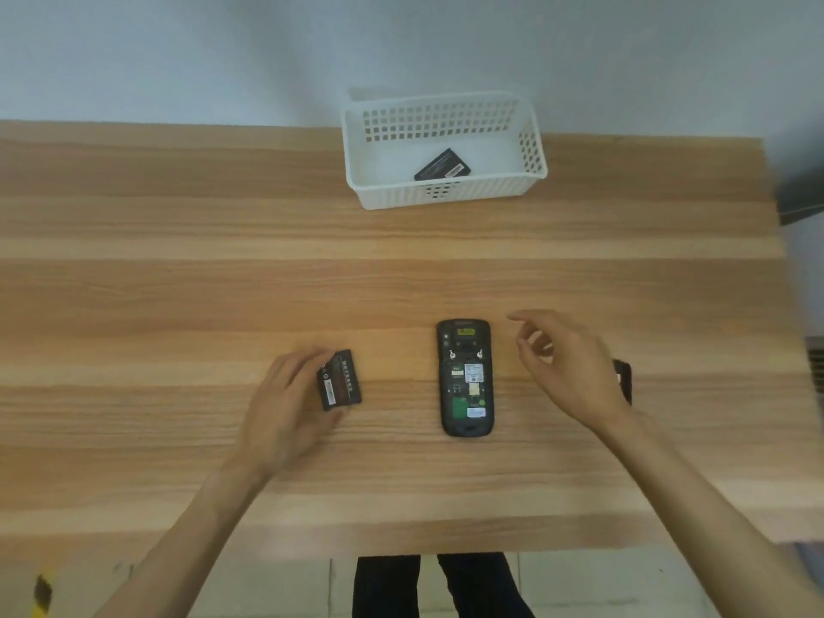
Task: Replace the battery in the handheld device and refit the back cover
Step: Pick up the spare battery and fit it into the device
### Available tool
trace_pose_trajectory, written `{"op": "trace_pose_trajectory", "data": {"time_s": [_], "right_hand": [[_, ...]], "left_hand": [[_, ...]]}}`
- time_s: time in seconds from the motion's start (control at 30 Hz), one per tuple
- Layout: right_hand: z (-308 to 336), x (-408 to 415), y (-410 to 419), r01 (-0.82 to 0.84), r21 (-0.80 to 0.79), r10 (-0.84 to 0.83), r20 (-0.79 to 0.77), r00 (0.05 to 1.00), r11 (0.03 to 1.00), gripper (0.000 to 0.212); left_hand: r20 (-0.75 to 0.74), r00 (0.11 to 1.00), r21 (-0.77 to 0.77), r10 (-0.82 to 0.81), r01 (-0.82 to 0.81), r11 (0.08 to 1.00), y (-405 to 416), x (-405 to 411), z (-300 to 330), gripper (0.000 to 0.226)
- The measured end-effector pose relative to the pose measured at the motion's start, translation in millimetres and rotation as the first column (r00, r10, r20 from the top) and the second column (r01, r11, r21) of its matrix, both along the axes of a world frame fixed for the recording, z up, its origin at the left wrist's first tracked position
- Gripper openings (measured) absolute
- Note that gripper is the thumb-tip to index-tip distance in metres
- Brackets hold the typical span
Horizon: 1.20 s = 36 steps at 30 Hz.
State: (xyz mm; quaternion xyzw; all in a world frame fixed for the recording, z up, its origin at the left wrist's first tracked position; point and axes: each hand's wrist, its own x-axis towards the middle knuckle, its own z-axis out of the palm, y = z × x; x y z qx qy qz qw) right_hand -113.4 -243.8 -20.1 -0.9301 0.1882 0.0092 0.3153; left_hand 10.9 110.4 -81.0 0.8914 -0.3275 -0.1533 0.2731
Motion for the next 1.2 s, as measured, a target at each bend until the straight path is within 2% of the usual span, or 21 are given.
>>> {"op": "trace_pose_trajectory", "data": {"time_s": [0.17, 0.43, 0.5, 0.6, 0.7, 0.73, 0.8, 0.93, 1.03, 1.2], "right_hand": [[3.4, -28.2, 26.1, -0.043, 0.040, 0.043, -0.006, 0.999, 0.998, 0.039], [17.4, -42.8, 65.4, -0.077, 0.421, 0.079, 0.013, 0.997, 0.904, 0.061], [16.5, -44.2, 65.0, -0.060, 0.508, 0.069, 0.001, 0.998, 0.859, 0.053], [12.2, -48.8, 63.1, 0.056, 0.616, -0.021, -0.064, 0.998, 0.786, 0.032], [4.6, -57.1, 62.2, 0.186, 0.657, -0.133, -0.130, 0.982, 0.730, 0.028], [1.0, -59.1, 61.5, 0.232, 0.657, -0.173, -0.155, 0.973, 0.717, 0.029], [-6.2, -61.5, 61.1, 0.299, 0.660, -0.236, -0.185, 0.954, 0.689, 0.029], [-12.4, -61.7, 64.9, 0.337, 0.696, -0.285, -0.196, 0.938, 0.634, 0.039], [-13.4, -60.6, 66.0, 0.345, 0.697, -0.309, -0.183, 0.933, 0.629, 0.045], [-16.1, -55.2, 65.4, 0.343, 0.691, -0.310, -0.178, 0.934, 0.636, 0.035]], "left_hand": [[-0.168, 0.986, -0.102, -0.007, -0.010, 0.995, -16.1, -8.4, 18.0, 0.063], [-0.455, 0.885, -0.211, -0.103, 0.006, 0.978, -78.6, -55.9, 51.7, 0.048], [-0.502, 0.855, -0.238, -0.131, 0.009, 0.971, -91.5, -65.3, 54.1, 0.040], [-0.583, 0.802, -0.243, -0.126, -0.024, 0.970, -104.0, -74.6, 54.8, 0.032], [-0.672, 0.734, -0.224, -0.096, -0.079, 0.971, -109.2, -82.9, 53.8, 0.026], [-0.691, 0.719, -0.216, -0.074, -0.108, 0.970, -109.7, -86.1, 52.2, 0.027], [-0.703, 0.711, -0.186, -0.012, -0.168, 0.968, -109.7, -93.2, 47.3, 0.043], [-0.657, 0.754, -0.188, 0.016, -0.184, 0.965, -108.4, -104.3, 35.5, 0.076], [-0.625, 0.779, -0.193, 0.037, -0.200, 0.961, -107.9, -107.0, 29.4, 0.081], [-0.626, 0.778, -0.200, 0.054, -0.227, 0.953, -109.8, -105.0, 33.1, 0.084]]}}
